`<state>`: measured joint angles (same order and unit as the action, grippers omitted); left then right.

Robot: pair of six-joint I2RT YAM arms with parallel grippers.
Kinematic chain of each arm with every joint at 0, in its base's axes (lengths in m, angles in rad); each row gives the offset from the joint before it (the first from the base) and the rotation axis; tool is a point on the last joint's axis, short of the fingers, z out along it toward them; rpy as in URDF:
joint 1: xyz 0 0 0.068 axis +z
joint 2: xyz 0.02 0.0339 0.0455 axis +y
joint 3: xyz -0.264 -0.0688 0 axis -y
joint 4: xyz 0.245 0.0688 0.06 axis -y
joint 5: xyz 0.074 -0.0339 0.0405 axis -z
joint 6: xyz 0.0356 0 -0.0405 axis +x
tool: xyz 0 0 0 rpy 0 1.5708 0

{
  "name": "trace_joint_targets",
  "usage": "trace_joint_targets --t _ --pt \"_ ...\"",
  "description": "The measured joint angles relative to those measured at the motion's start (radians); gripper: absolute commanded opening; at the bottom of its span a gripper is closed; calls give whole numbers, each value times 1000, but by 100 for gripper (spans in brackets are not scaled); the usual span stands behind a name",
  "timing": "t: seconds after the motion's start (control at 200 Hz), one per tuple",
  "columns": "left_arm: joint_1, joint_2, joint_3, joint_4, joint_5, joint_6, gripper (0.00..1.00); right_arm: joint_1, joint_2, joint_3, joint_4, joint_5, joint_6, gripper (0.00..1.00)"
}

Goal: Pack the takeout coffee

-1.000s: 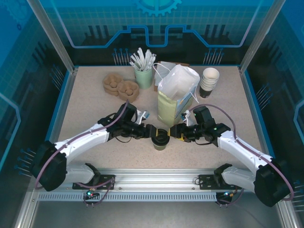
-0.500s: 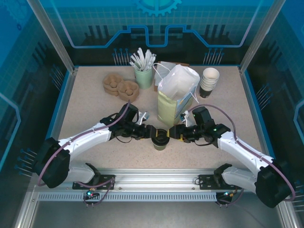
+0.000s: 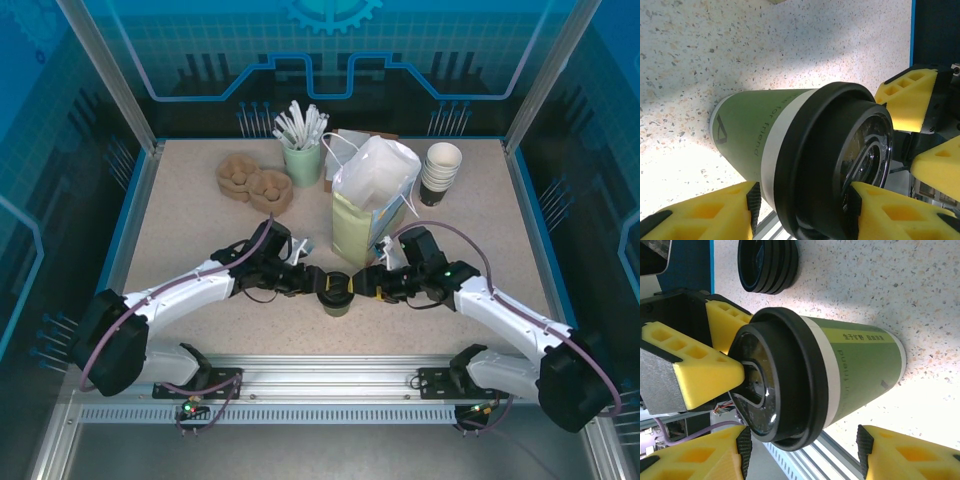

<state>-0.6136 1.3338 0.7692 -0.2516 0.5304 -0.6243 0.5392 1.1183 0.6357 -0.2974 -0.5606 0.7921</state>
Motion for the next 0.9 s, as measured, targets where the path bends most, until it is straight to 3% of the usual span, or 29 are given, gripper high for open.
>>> trace_joint_targets --t 0.9 --pt "0 16 -29 94 24 -25 45 12 25 0 -2 30 -14 57"
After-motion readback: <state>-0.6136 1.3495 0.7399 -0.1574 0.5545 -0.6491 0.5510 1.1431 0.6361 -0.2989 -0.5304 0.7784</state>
